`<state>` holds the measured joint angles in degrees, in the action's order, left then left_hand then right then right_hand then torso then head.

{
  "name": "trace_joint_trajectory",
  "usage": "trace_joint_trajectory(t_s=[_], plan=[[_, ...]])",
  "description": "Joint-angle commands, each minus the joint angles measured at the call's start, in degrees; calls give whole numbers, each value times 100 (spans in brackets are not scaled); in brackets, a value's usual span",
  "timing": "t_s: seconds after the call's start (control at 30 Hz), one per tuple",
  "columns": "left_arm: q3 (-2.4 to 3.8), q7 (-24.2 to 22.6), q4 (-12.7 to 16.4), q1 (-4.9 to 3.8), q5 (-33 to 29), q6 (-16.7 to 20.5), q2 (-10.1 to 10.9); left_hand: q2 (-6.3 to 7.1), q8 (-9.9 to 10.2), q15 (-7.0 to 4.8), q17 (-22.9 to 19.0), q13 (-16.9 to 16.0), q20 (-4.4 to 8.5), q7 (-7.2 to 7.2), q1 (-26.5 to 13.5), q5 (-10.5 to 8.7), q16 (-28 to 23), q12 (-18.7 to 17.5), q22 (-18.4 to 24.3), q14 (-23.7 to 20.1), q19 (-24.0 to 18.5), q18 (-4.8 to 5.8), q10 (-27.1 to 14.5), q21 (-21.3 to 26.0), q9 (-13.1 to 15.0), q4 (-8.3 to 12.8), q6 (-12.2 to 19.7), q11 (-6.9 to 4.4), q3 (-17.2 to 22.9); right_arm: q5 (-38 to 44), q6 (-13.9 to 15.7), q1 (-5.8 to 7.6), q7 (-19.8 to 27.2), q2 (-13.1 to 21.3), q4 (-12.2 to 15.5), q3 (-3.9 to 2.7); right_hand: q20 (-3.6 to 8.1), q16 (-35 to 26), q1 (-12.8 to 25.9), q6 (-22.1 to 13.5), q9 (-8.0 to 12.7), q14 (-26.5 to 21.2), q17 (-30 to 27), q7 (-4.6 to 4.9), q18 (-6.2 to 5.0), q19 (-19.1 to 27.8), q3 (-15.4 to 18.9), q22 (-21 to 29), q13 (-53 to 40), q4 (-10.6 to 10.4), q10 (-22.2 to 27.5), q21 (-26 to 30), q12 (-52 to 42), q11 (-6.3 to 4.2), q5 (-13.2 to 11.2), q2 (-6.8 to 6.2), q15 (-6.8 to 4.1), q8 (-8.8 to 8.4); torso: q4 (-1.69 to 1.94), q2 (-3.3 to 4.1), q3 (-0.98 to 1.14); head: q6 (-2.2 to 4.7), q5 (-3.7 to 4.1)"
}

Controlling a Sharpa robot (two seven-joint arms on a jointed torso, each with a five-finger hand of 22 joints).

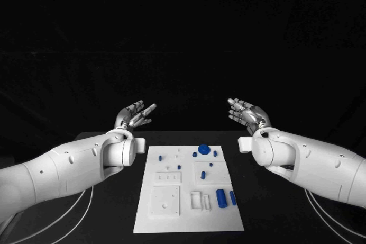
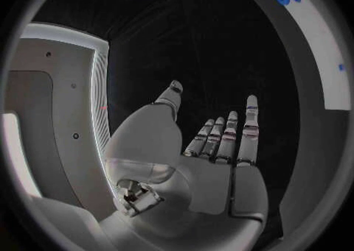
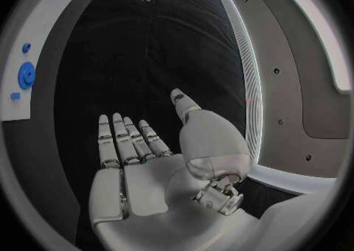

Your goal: Assemble the parts on the task board

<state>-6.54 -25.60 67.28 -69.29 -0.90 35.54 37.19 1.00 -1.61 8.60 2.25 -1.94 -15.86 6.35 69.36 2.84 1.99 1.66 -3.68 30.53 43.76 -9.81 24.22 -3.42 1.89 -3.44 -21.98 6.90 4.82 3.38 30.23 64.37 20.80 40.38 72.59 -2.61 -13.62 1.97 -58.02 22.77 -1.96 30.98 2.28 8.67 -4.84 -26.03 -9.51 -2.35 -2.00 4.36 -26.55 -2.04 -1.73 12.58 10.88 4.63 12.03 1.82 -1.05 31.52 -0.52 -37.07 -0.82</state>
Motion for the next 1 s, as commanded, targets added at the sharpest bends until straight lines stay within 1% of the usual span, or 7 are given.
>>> trace_joint_trajectory(t_s=[0.03, 0.17, 0.3, 0.47, 0.5, 0.6, 1.0], plan=[[-81, 271, -412, -161, -70, -873, -136, 5, -42, 16, 17, -11, -56, 10, 285, 41, 41, 39, -23, 153, 181, -131, 126, -45, 14, -27, -112, 14, 50, 510, -1378, 91, -746, -91, -375, -49, -46, 43, -265, 156, -14, 168, 14, 305, -129, -139, -56, -17, -15, 32, -173, -48, -43, 14, 60, 23, 10, 32, -3, 1, -2, -1, -1], [-195, 364, -826, -328, -91, -1139, -274, 5, -42, 16, 17, -11, -56, 10, 285, 41, 41, 39, -23, 153, 181, -131, 126, -45, 14, -27, -112, 14, 50, 676, -1902, 189, -1046, -189, -775, -108, -49, 44, -279, 162, -14, 180, 15, 304, -132, -143, -54, -18, -15, 44, -177, -48, -42, 13, 60, 23, 9, 32, -3, 1, -2, -1, -1], [-261, 419, -1070, -426, -103, -1296, -355, 5, -42, 16, 17, -11, -56, 10, 285, 41, 41, 39, -23, 153, 181, -131, 126, -45, 14, -27, -112, 14, 50, 791, -2267, 257, -1254, -257, -1052, -149, -48, 44, -291, 166, -14, 185, 15, 310, -134, -135, -46, -17, -15, 54, -186, -47, -43, 18, 58, 27, 15, 32, -3, 1, -2, -1, -1], [-273, 428, -1111, -443, -106, -1323, -369, 5, -42, 16, 17, -11, -56, 10, 285, 41, 41, 39, -23, 153, 181, -131, 126, -45, 14, -27, -112, 14, 50, 837, -2415, 284, -1338, -284, -1165, -166, -48, 44, -291, 166, -14, 185, 15, 310, -134, -135, -46, -17, -15, 54, -186, -47, -43, 18, 58, 27, 15, 32, -3, 1, -2, -1, -1], [-272, 441, -1124, -443, -39, -1396, -409, 5, -42, 16, 17, -11, -56, 10, 285, 41, 41, 39, -23, 153, 181, -131, 126, -45, 14, -27, -112, 14, 50, 795, -2410, 284, -1275, -245, -1193, -166, -48, 44, -291, 166, -14, 185, 15, 310, -134, -135, -46, -17, -15, 54, -186, -47, -43, 18, 58, 27, 15, 32, -23, -1, -4, 136, -103], [-272, 441, -1121, -444, -41, -1394, -404, 5, -42, 16, 17, -11, -56, 10, 285, 41, 41, 39, -23, 153, 181, -131, 126, -45, 14, -27, -112, 14, 50, 795, -2410, 284, -1275, -250, -1208, -166, -48, 44, -291, 166, -14, 185, 15, 310, -134, -135, -46, -17, -15, 54, -186, -47, -43, 18, 58, 27, 15, 32, -19, 2, -2, 157, -108], [-272, 439, -1119, -444, -46, -1392, -391, 5, -42, 16, 17, -11, -56, 10, 285, 41, 41, 39, -23, 153, 181, -131, 126, -45, 14, -27, -112, 14, 50, 795, -2423, 284, -1272, -271, -1238, -166, -48, 44, -291, 166, -14, 185, 15, 310, -134, -135, -46, -17, -15, 54, -186, -47, -43, 18, 58, 27, 15, 32, -24, -1, -3, 147, -140]])
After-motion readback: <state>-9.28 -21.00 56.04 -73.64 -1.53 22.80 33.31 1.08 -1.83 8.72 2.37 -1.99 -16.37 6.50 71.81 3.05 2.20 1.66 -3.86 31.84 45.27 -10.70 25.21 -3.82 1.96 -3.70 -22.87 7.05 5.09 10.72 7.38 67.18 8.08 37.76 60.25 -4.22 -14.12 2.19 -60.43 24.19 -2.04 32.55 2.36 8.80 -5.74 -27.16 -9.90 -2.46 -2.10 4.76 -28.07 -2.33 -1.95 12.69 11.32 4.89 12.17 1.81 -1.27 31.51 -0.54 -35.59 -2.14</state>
